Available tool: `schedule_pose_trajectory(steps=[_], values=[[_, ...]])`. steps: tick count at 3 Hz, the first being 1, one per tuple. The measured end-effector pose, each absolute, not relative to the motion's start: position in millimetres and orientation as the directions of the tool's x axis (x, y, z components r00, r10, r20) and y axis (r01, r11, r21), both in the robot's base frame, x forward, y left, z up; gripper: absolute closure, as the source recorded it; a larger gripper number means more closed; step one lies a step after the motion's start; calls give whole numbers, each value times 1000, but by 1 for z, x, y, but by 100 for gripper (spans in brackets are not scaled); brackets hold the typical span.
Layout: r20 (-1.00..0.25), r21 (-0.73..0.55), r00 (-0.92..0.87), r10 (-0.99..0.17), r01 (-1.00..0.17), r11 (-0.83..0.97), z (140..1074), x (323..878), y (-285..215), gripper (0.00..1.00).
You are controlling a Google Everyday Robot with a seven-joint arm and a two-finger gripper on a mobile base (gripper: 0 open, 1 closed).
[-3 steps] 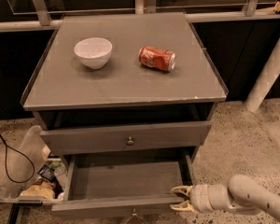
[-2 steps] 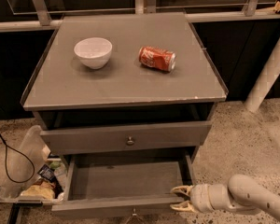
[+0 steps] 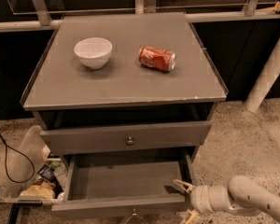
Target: Open middle drawer
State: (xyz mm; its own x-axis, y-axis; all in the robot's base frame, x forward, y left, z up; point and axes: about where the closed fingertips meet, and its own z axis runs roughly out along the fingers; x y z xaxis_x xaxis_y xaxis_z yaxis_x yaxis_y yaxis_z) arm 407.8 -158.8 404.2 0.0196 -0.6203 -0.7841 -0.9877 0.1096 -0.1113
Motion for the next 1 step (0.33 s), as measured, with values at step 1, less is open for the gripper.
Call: schedule_pose_trajectory(steps=[1], values=[[-784, -111, 20, -620, -988, 110, 404, 408, -159, 0]])
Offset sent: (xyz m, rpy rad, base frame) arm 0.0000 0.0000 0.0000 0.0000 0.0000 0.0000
